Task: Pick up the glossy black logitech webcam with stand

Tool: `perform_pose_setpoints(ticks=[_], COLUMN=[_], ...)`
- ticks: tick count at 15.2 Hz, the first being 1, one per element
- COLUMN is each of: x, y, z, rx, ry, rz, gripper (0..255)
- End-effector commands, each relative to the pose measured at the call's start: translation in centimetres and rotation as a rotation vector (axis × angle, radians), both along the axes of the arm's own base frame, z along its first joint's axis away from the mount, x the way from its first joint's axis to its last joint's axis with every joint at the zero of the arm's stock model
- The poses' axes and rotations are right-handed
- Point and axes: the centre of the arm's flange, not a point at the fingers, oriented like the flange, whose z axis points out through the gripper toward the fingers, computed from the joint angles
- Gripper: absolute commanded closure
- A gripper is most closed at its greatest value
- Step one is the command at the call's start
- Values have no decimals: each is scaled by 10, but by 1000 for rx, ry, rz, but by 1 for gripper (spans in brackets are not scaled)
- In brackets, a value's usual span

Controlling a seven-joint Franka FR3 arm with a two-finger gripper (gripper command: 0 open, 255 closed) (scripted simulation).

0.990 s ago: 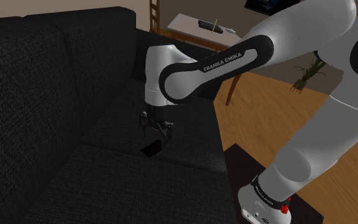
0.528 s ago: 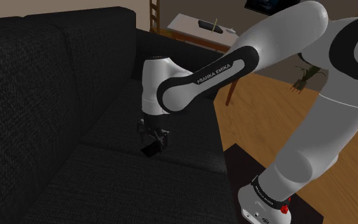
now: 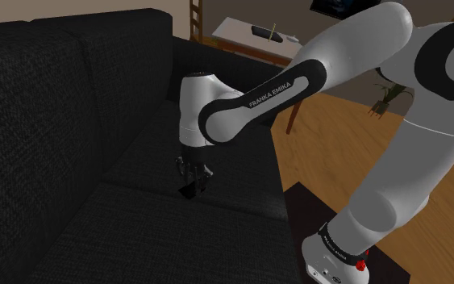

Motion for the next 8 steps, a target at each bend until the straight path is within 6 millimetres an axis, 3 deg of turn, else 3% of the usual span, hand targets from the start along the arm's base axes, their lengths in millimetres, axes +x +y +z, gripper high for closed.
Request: perform_pose_setpoints(ticks=[1, 3, 8], x=[0, -1, -1], y=[0, -1, -1], z=[0, 0, 26], rx=[0, 0, 0], ry=[1, 1, 1], rz=[0, 0, 0], gripper=[255, 255, 255])
